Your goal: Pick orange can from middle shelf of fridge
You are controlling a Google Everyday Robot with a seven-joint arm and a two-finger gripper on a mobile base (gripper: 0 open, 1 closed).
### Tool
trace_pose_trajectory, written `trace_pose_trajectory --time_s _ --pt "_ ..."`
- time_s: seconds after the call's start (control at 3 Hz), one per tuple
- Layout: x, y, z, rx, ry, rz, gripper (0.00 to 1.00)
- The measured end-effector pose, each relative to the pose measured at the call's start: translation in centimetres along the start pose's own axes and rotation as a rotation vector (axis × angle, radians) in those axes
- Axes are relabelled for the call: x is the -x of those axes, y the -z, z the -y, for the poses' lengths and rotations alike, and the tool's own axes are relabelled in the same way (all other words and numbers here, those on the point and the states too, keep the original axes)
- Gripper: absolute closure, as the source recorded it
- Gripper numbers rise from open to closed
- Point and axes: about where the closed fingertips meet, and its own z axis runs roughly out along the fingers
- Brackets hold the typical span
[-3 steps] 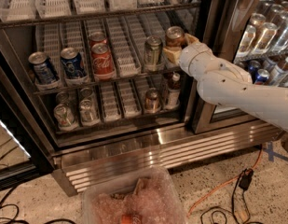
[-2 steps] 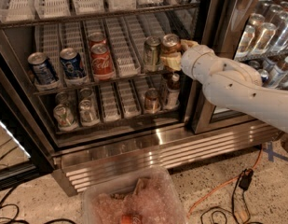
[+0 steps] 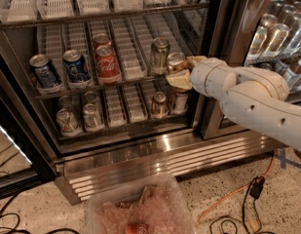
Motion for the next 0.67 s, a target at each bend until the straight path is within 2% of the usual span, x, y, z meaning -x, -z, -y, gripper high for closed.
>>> trace_pose_trajectory --time_s 0.33,0.67 --pt "0.0 1.1 -2.4 0.04 -0.003 -0.004 1.0" --pt "-0.3 1.7 -4.4 0.082 -0.031 0.028 1.0"
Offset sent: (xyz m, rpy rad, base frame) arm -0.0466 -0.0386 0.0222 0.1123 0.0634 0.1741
